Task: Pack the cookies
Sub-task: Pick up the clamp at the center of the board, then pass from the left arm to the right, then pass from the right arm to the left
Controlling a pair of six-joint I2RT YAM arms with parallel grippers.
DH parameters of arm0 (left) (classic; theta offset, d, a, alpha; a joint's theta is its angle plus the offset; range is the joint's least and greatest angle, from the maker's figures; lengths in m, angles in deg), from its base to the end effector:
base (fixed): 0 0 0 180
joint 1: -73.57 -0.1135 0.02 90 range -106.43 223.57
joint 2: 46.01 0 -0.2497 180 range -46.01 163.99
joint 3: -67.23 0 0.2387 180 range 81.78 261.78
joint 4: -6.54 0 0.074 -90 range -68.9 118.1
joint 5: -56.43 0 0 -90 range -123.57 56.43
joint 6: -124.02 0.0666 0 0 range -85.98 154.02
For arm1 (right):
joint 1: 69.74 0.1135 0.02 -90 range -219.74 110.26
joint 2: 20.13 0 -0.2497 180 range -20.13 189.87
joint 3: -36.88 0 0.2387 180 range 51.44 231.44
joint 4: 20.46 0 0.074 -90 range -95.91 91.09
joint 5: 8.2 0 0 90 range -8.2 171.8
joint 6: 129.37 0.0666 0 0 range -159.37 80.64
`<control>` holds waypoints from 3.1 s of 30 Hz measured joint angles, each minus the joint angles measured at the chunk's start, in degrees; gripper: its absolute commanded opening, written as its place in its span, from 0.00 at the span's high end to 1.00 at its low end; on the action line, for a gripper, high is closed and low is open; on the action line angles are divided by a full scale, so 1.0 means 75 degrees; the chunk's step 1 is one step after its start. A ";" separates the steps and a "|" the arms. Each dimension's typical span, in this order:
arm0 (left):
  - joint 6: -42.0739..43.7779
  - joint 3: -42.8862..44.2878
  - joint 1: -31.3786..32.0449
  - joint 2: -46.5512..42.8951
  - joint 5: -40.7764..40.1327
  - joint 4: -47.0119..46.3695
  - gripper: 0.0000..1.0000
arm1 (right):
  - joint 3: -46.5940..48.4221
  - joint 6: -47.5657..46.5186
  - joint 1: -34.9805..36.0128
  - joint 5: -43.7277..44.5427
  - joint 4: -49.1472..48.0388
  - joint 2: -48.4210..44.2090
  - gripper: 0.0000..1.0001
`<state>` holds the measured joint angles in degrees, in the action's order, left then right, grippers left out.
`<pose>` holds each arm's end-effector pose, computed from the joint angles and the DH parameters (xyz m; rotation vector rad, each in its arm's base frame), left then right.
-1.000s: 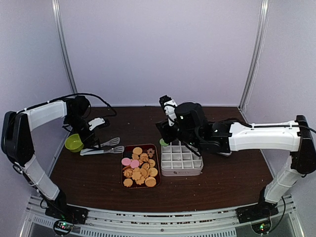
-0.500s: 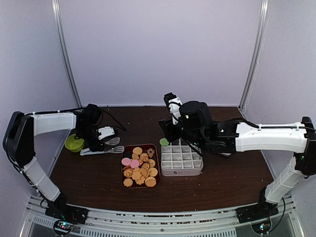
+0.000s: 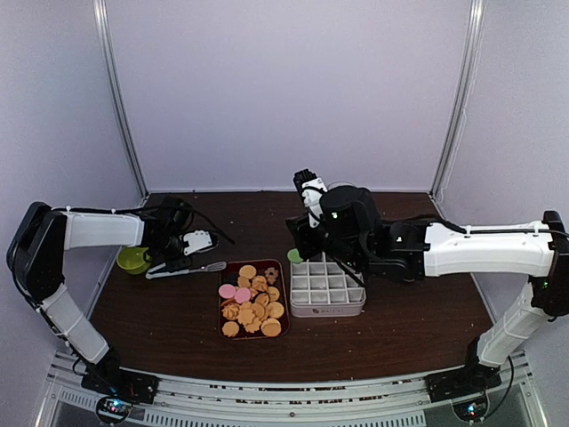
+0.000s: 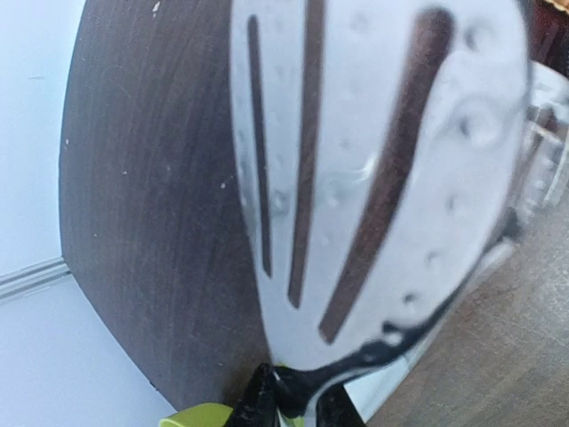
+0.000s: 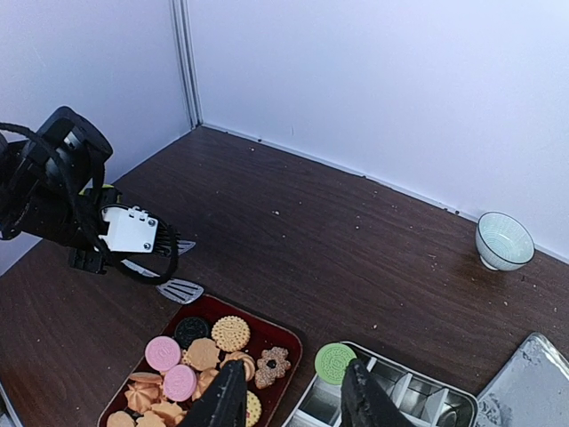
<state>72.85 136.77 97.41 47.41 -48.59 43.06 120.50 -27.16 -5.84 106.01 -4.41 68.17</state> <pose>0.3010 -0.1142 0.1459 1.2898 2.2947 0.4345 0.1902 0.3261 0.2959 -0.5777 1.8415 0.4905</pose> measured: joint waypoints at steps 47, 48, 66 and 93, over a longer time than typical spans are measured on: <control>-0.7053 0.4456 0.0204 -0.2049 1.0611 0.1521 1.00 | 0.0778 0.1751 -0.0256 -0.5047 -0.1988 -0.0099 0.50; -0.7189 0.4406 0.0236 -0.2069 1.0672 0.1408 1.00 | 0.0857 0.1830 -0.0251 -0.5208 -0.2075 -0.0006 0.50; -0.7982 0.4054 0.0574 -0.2390 1.1132 0.0679 1.00 | 0.1859 0.2600 -0.0061 -0.6475 -0.2404 0.1072 0.82; 0.1003 0.5662 -0.0192 -0.2355 0.8498 0.7941 0.23 | 0.2815 -0.0612 0.0073 -0.4019 0.5082 0.0819 1.00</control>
<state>80.37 179.23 95.97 29.75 15.14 102.62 141.61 -31.75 -5.29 75.87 33.71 74.31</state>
